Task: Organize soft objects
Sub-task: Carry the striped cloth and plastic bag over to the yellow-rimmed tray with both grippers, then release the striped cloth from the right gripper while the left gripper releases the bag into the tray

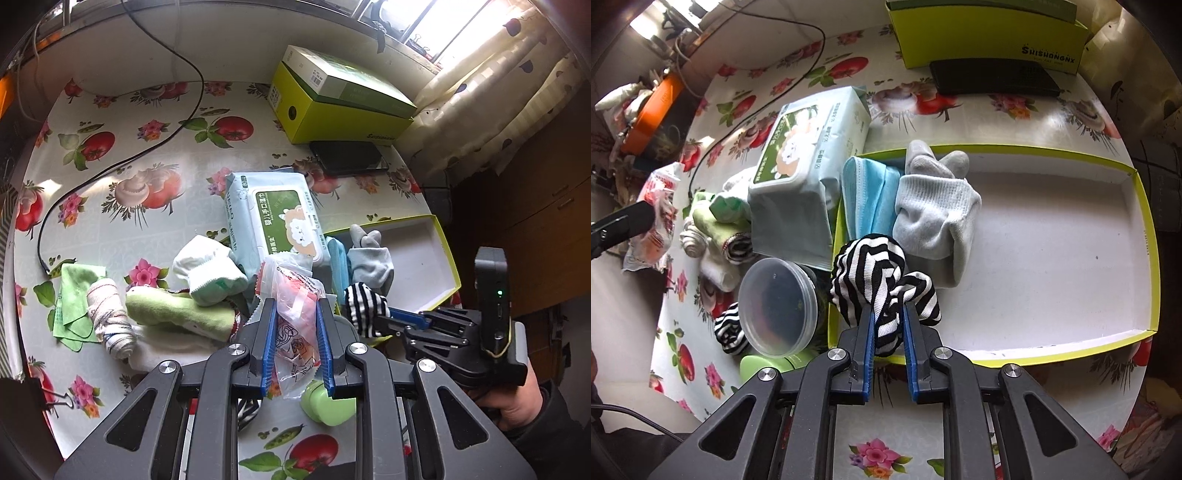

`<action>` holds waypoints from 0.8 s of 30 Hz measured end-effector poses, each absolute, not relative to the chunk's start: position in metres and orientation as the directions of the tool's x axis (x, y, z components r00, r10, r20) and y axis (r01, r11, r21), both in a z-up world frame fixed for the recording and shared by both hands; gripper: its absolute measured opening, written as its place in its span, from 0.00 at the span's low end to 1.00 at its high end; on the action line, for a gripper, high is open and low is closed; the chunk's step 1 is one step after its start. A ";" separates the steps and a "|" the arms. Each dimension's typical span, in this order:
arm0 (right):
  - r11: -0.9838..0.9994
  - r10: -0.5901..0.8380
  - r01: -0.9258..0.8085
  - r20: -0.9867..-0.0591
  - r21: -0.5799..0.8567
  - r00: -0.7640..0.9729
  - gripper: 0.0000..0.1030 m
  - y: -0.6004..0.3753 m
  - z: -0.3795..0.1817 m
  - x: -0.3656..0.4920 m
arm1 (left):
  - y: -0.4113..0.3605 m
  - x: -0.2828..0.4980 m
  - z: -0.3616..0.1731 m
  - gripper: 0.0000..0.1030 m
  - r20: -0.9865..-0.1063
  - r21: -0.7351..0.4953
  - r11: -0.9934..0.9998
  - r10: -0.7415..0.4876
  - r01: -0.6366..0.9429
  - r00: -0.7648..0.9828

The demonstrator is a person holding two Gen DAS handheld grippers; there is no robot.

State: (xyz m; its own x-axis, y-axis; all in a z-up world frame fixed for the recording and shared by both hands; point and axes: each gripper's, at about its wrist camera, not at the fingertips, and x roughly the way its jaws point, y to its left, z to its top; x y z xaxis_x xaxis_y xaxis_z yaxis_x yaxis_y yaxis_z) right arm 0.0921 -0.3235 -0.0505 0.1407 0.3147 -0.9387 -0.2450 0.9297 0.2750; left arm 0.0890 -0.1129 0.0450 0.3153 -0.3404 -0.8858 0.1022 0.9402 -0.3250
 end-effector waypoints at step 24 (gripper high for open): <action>0.924 0.381 -0.077 -0.892 0.374 0.242 0.32 -0.404 -0.024 0.064 | -0.250 0.125 0.014 0.21 -0.891 -0.360 0.857 -0.432 0.368 0.136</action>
